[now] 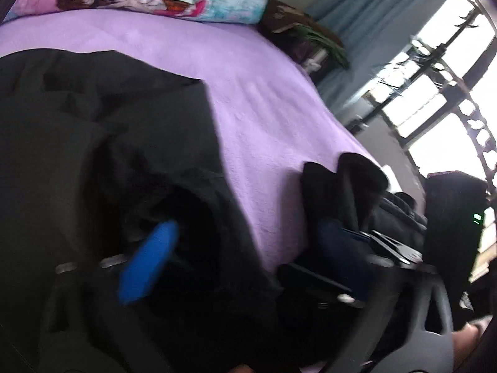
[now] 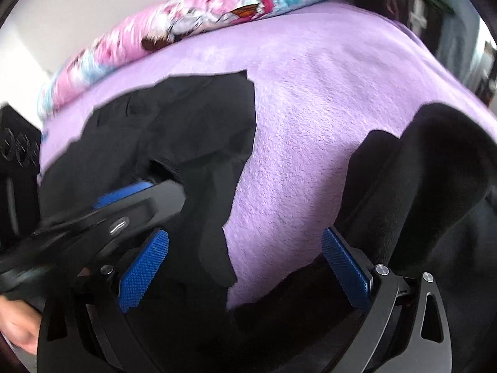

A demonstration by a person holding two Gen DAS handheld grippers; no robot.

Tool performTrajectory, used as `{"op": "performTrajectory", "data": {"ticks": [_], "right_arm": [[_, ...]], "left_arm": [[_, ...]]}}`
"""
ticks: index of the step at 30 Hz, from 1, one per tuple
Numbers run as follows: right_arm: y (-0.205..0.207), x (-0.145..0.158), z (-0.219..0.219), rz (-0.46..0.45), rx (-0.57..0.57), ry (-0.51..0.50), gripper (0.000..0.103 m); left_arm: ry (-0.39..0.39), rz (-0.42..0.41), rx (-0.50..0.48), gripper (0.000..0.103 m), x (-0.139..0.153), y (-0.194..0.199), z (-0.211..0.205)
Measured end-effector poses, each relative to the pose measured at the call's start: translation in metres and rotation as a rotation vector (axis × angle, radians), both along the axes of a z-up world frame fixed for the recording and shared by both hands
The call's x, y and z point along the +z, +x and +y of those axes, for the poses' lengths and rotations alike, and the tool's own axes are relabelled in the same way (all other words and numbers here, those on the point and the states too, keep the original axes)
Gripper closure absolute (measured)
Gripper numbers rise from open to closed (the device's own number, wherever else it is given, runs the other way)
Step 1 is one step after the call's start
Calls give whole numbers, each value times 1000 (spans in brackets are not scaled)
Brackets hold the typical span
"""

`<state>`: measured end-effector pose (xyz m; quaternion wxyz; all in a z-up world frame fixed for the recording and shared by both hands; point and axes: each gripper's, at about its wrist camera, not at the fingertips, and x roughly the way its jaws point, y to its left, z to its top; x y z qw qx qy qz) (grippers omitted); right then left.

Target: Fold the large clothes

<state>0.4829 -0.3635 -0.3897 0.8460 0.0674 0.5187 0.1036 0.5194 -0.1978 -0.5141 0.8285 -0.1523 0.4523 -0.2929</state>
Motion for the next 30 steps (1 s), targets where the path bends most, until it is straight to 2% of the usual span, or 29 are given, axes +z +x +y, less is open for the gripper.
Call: {"op": "performTrajectory", "data": {"ticks": [3,5,7,11,14,17,20,23,30], "right_arm": [[-3,4,0,-6,39,-13,6],[-4,8,-2,-18,45,-15,6],[-3,12,-6,-25,24,0,6],[4,19,-6,-38,-8,24,6],[15,26,2,-63,-9,42,6],[25,32,19,-78,6,71,6],[34,35,42,-83,66,95,6],[38,36,62,-82,130,176,6],[49,31,86,-58,170,195,6]], "left_arm": [[18,-8,-57,6,12,-5,-3],[1,-57,-67,6,32,-11,7],[-20,-67,-45,6,48,-10,21],[-33,-72,47,6,77,-9,85],[35,-85,118,6,90,-4,128],[136,-103,197,6,96,-3,187],[225,-100,271,6,96,8,237],[295,-127,329,6,96,23,287],[372,-76,394,6,73,65,342]]}}
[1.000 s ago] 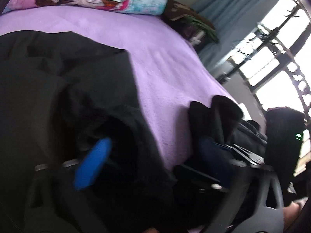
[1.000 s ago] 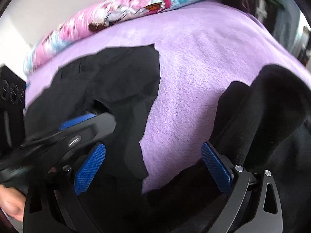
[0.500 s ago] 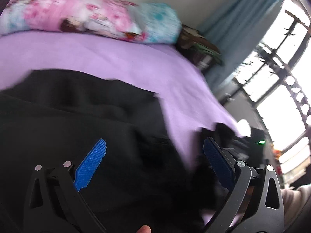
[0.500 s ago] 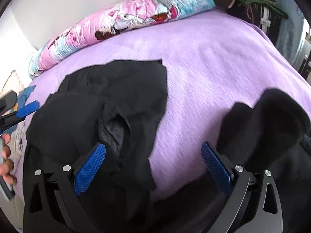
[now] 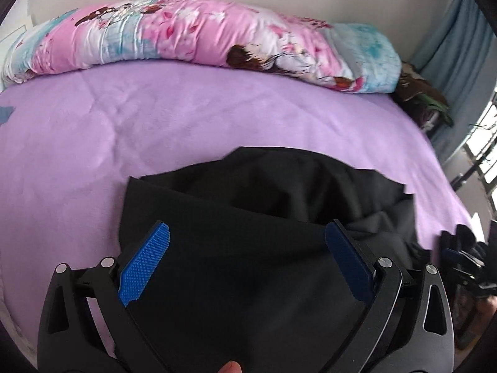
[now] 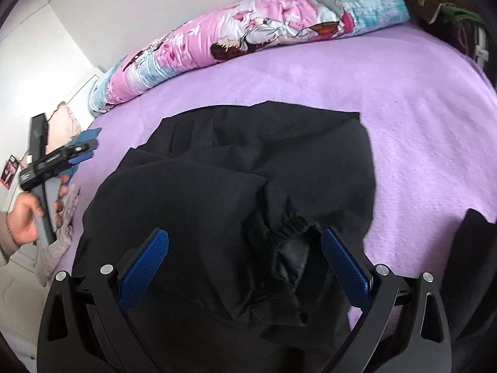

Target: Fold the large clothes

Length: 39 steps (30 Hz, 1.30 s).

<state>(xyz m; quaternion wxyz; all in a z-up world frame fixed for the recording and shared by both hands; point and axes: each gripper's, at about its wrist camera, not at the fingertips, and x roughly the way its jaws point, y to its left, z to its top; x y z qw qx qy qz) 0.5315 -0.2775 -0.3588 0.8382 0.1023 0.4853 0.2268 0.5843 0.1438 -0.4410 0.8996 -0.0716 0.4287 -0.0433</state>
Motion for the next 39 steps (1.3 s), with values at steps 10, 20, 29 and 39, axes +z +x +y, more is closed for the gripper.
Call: {"op": "performTrajectory", "data": {"ticks": [10,20,29,39], "right_arm": [[18,-31,6,140,-33,52,6],[21,-58,10,204,-56,97,66],[24,-59,-5,208,-65,145,93],[2,-31,-69,161,-148,161,96]], "left_arm": [[148,75,-27,6,-31,33,10],[145,143,-22,6,-57,61,25],[201,211,-59,6,-84,72,23],[181,231,24,6,-94,81,35]]}}
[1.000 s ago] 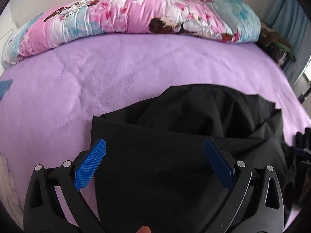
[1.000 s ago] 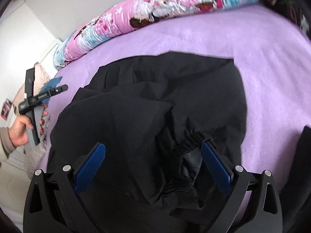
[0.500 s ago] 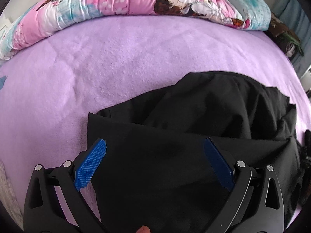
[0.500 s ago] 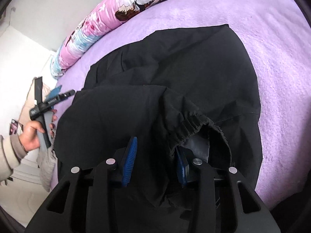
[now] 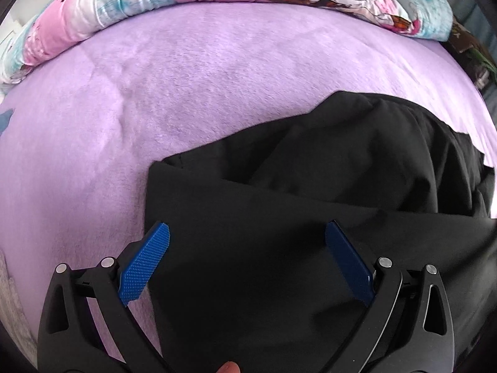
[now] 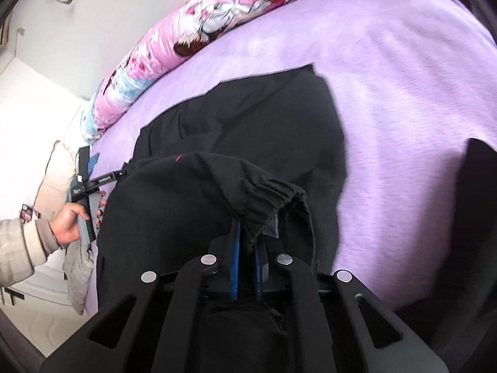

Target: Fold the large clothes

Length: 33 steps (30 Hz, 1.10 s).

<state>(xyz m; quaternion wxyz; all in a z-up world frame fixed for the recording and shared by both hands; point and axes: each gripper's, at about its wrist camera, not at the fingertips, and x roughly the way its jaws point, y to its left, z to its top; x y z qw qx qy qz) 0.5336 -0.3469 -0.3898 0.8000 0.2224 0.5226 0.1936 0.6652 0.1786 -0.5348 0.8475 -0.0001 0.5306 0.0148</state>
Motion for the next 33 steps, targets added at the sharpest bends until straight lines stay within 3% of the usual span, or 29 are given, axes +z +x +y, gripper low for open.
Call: {"op": "performTrajectory", "data": {"ticks": [3,7,9,10,11,12,13,14,19,21,24,29,33], "right_arm": [[-3,-2,-11,15,-19,7,95],[5,-41,-2,161,-3,-38,91],[9,-50,4,176,7,-56,84],[9,-47,5,162,16,-59,75],[10,-42,8,143,22,-53,53],[9,-35,10,122,25,-37,37],[8,-29,12,114,24,-36,13],[7,-20,15,102,31,-59,9],[2,18,26,63,88,-236,9],[-3,38,33,5,91,-302,9],[-6,49,51,-74,139,-290,8],[5,26,99,-108,216,-238,6],[13,-8,127,-99,280,-366,6]], "left_arm": [[8,2,2,6,-2,3,-1],[47,3,-14,6,-9,6,-7],[56,6,-14,6,-12,5,-10],[57,-1,-11,6,-11,3,-10],[54,-19,-5,6,-8,1,-10],[47,-30,-2,6,-4,-1,-10],[39,-48,-3,6,1,-4,-10],[40,-60,-11,6,5,-7,-10],[37,-153,-76,6,41,-41,-24],[8,-185,-95,6,53,-61,-32],[-17,-205,-136,6,54,-85,-49],[-7,-149,-152,6,19,-112,-63],[28,-116,-139,5,-10,-117,-57]]}}
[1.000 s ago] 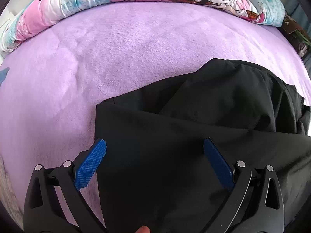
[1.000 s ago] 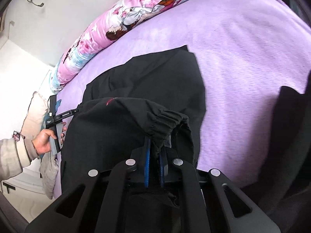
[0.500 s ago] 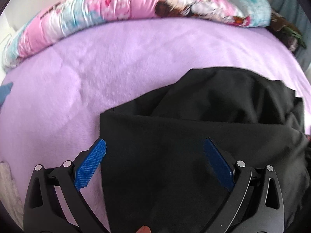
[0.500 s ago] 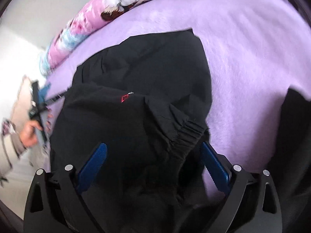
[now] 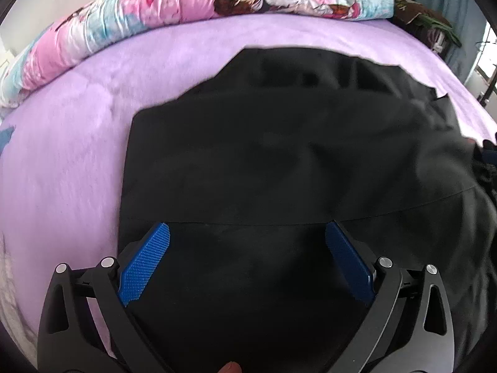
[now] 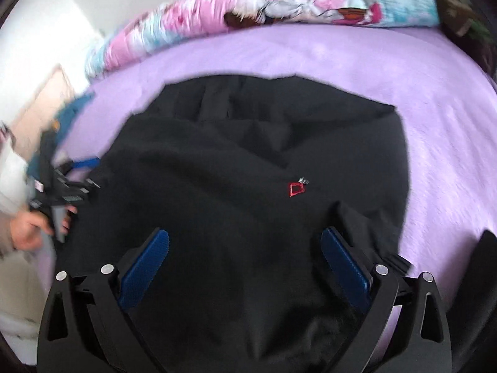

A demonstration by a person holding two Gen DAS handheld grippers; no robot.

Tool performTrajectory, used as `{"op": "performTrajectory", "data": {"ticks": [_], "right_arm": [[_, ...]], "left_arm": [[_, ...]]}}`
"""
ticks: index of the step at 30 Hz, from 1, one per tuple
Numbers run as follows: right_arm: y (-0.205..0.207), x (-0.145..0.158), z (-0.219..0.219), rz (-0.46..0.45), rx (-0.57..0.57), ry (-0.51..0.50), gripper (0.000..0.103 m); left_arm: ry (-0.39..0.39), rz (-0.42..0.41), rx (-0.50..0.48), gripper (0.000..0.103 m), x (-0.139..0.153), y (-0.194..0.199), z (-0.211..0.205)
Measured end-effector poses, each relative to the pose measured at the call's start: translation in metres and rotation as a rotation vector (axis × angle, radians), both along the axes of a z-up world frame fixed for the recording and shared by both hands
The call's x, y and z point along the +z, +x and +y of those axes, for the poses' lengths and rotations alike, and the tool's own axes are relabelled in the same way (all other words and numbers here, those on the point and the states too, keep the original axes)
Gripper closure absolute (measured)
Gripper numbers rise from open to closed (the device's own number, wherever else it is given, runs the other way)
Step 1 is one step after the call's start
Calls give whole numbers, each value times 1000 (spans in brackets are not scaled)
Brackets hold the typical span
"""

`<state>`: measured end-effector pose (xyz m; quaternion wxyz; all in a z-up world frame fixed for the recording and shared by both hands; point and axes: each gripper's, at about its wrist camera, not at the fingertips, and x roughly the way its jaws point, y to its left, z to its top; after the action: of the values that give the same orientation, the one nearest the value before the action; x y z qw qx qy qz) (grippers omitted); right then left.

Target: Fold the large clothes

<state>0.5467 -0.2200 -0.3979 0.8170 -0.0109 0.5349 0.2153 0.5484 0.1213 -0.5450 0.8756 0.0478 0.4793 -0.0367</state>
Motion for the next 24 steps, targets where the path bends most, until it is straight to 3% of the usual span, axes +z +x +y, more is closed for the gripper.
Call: {"op": "performTrajectory", "data": {"ticks": [2,4,9,14,20,24], "right_arm": [[1,-26,8,31,16,-97,6],[0,-45,8,51,14,-111,6],[-1,-45,11,23,26,-123,5],[-1,-19,7,12,1,-99,6],[-26,25,-8,-43,-33,-25,6],[-50,32,-13,-17,-36,-7,6]], "left_arm": [[-3,15,15,5,-10,2,5],[-16,17,14,5,-16,2,6],[-54,26,22,6,-17,-4,9],[-71,8,32,6,4,-25,15],[-124,-18,144,6,39,-75,41],[-120,-5,190,6,49,-114,53]]}}
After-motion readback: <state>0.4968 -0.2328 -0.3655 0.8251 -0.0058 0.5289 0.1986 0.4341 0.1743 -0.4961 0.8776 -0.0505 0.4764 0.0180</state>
